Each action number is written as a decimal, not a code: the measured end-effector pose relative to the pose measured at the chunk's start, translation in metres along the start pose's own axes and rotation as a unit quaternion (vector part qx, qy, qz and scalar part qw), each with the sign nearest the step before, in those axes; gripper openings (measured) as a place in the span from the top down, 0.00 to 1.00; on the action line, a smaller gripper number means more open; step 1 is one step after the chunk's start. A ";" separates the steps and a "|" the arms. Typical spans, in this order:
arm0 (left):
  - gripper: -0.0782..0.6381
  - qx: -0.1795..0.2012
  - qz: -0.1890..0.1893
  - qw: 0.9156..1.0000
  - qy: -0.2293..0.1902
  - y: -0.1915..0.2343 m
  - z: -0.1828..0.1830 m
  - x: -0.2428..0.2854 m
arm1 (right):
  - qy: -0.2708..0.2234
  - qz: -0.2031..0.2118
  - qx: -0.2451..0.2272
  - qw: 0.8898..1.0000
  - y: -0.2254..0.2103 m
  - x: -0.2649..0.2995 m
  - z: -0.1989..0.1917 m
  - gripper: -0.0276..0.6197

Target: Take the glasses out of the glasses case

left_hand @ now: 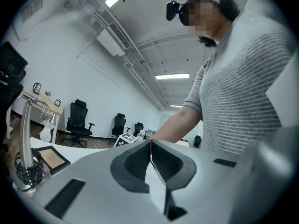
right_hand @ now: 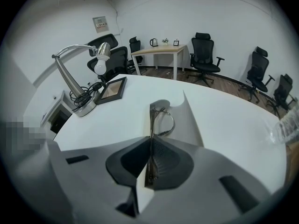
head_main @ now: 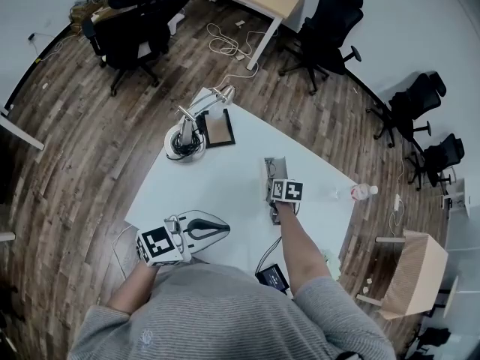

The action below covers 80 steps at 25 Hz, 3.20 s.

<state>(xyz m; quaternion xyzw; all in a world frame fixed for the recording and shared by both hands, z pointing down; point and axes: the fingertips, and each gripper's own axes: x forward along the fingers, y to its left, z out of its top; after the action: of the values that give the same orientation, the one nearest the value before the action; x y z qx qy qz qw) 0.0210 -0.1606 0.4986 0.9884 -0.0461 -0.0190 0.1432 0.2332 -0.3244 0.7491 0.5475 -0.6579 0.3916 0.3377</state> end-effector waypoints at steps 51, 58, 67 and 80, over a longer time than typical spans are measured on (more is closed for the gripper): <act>0.87 0.051 0.016 0.999 -0.009 -0.024 0.020 0.006 | -0.347 0.106 -0.102 0.927 0.149 -0.194 0.078 0.92; 0.87 0.054 0.016 0.998 -0.010 -0.024 0.022 0.005 | -0.366 0.124 -0.107 0.916 0.169 -0.209 0.078 0.92; 0.87 0.057 0.012 0.998 -0.006 -0.029 0.021 0.009 | -0.399 0.165 -0.120 0.894 0.194 -0.238 0.075 0.92; 0.87 0.060 0.027 0.998 -0.003 -0.032 0.019 0.006 | -0.411 0.212 -0.147 0.874 0.225 -0.253 0.070 0.92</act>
<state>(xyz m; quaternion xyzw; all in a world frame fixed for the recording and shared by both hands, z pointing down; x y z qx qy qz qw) 0.0283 -0.1362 0.4712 0.9936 -0.0739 -0.0156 0.0836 0.0536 -0.2501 0.4633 0.4504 -0.8877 0.0927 0.0225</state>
